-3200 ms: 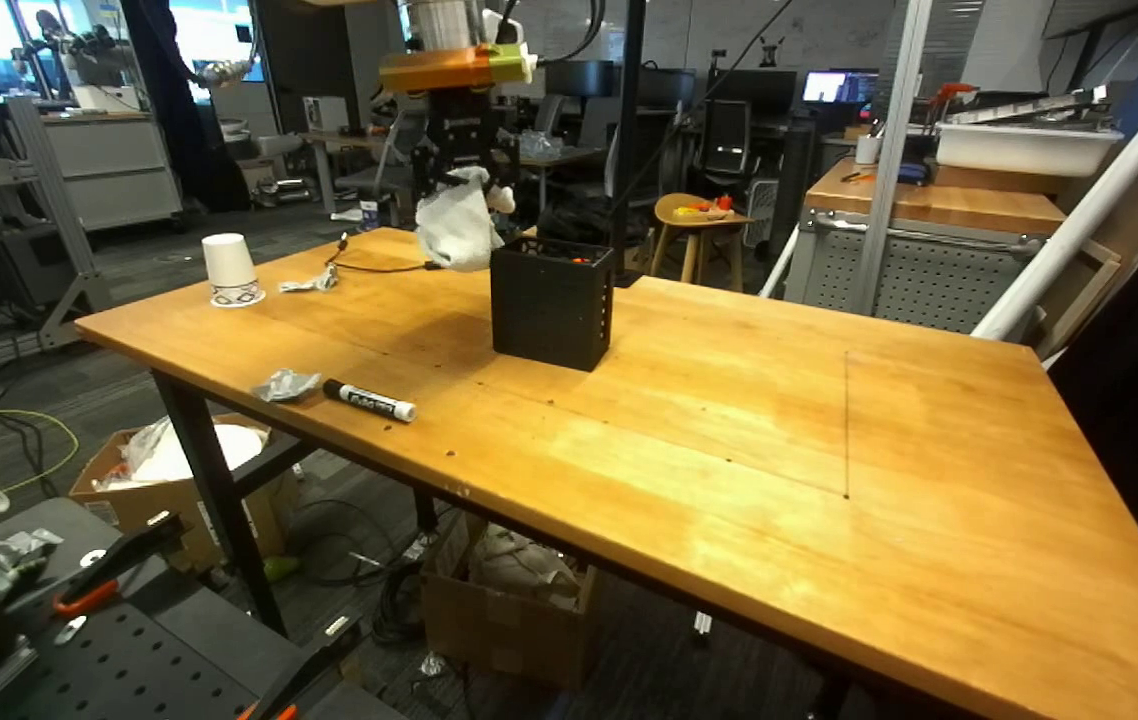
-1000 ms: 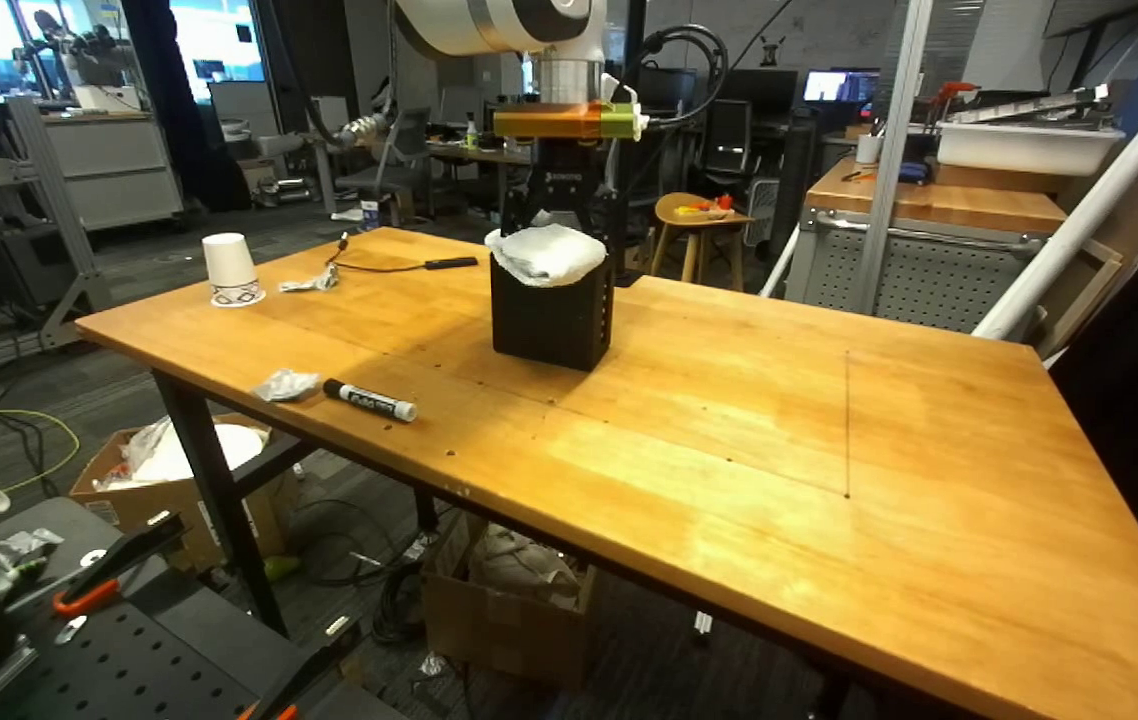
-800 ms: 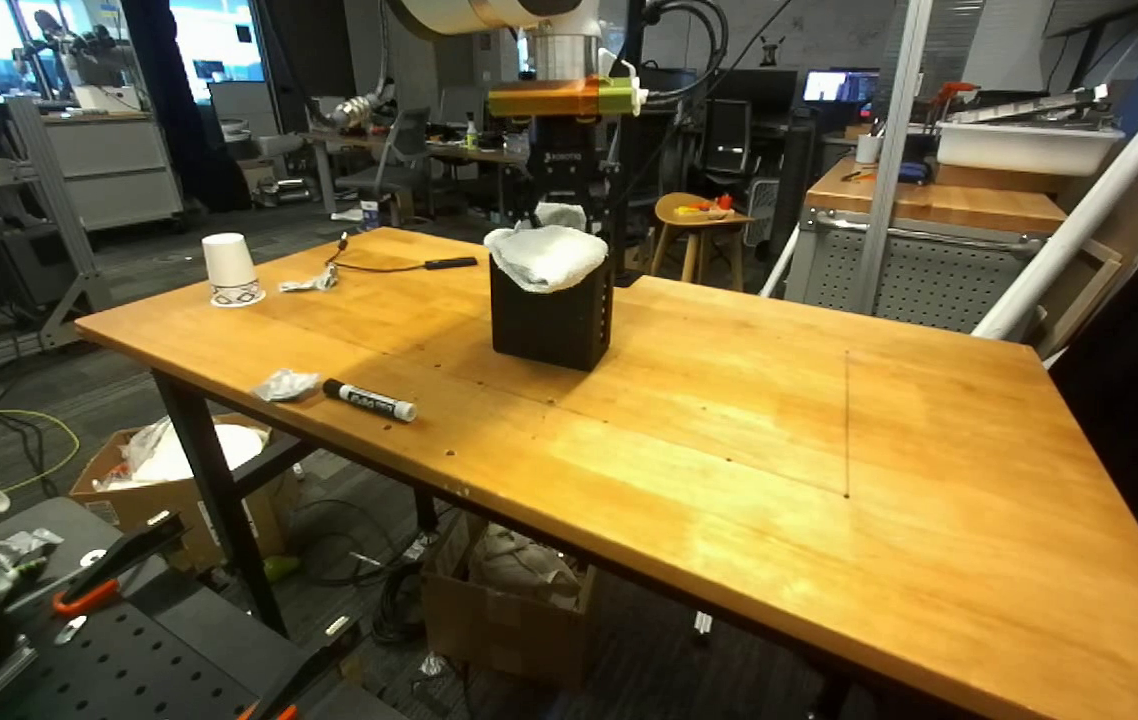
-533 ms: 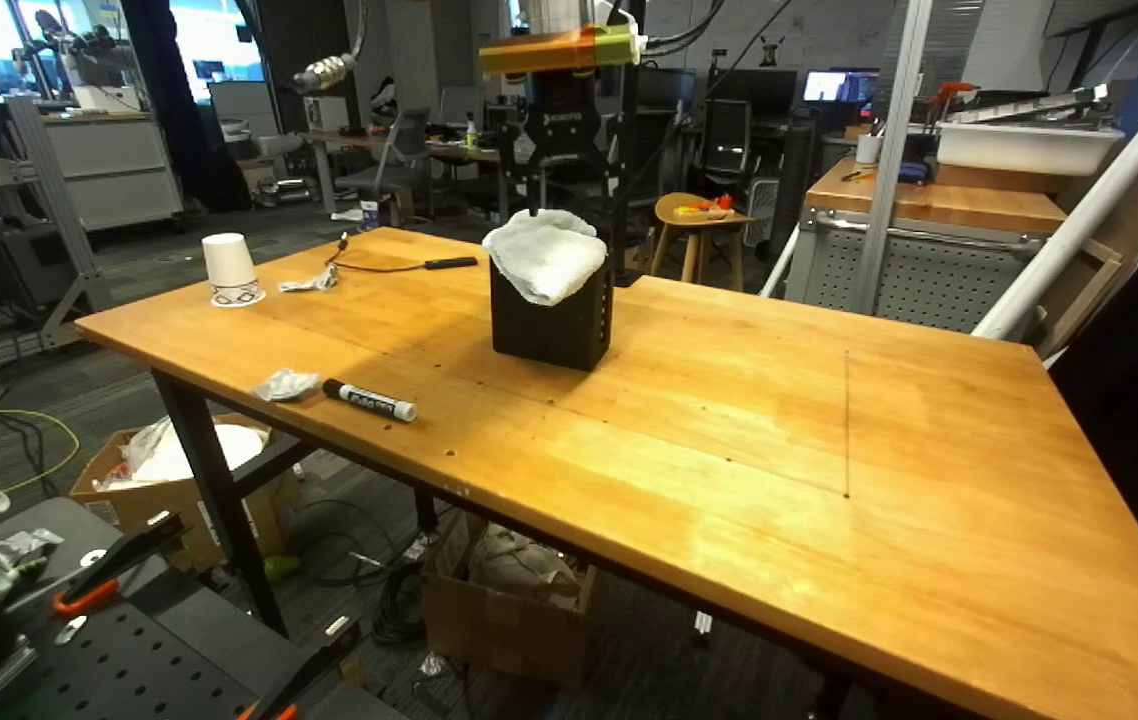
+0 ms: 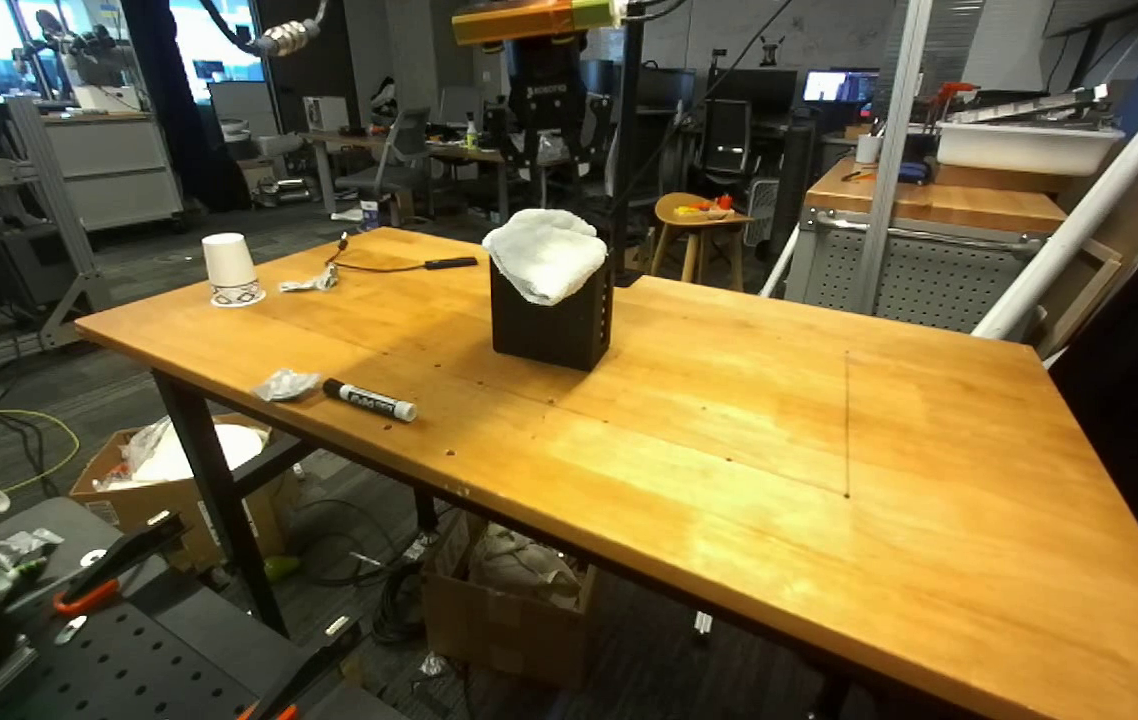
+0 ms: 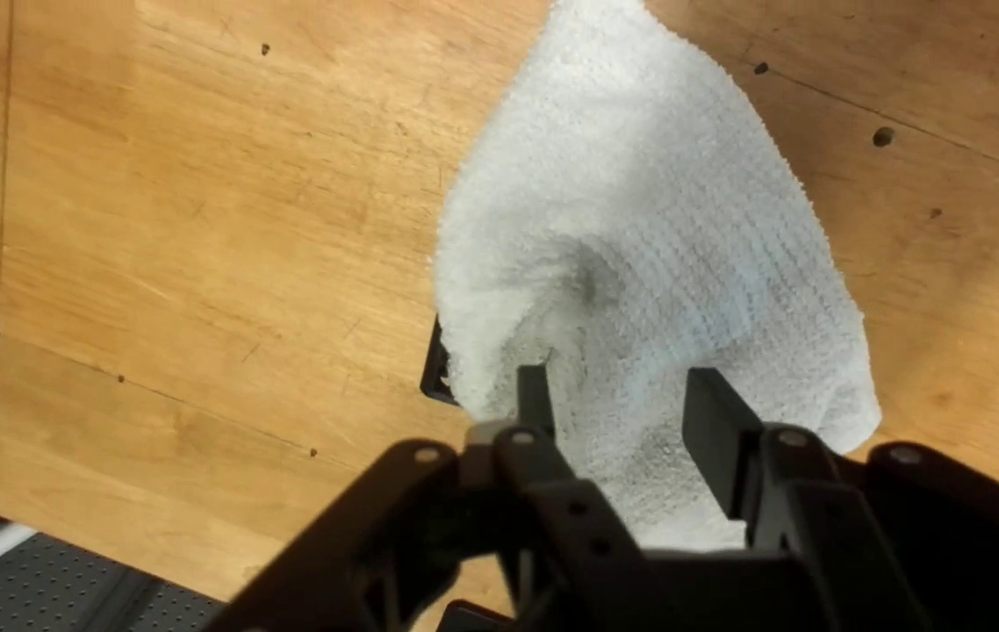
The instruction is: Put the white cloth in the box
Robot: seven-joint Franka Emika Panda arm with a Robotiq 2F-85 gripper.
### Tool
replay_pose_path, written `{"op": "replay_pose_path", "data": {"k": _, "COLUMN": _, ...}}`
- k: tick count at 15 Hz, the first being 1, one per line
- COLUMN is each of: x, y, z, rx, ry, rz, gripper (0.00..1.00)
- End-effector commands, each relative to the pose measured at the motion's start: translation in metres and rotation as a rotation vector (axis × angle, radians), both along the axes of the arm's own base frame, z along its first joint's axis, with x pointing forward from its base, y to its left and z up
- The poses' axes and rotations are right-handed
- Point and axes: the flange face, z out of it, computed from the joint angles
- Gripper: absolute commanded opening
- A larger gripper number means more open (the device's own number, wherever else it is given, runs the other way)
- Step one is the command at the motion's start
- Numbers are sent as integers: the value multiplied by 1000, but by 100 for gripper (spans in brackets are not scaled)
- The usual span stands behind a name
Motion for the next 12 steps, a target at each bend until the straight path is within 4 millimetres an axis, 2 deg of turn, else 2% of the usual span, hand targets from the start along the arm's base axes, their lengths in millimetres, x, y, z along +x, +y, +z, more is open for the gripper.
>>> {"op": "replay_pose_path", "data": {"k": 1, "x": -7, "y": 15, "z": -2, "rx": 5, "ry": -8, "rz": -3, "gripper": 14}}
{"op": "replay_pose_path", "data": {"k": 3, "x": -7, "y": 21, "z": -7, "rx": 8, "ry": -2, "rz": 1, "gripper": 1}}
{"op": "replay_pose_path", "data": {"k": 6, "x": -2, "y": 23, "z": -16, "rx": 6, "ry": -3, "rz": 3, "gripper": 0}}
{"op": "replay_pose_path", "data": {"k": 12, "x": 16, "y": 12, "z": -43, "rx": 4, "ry": -21, "rz": 12, "gripper": 0}}
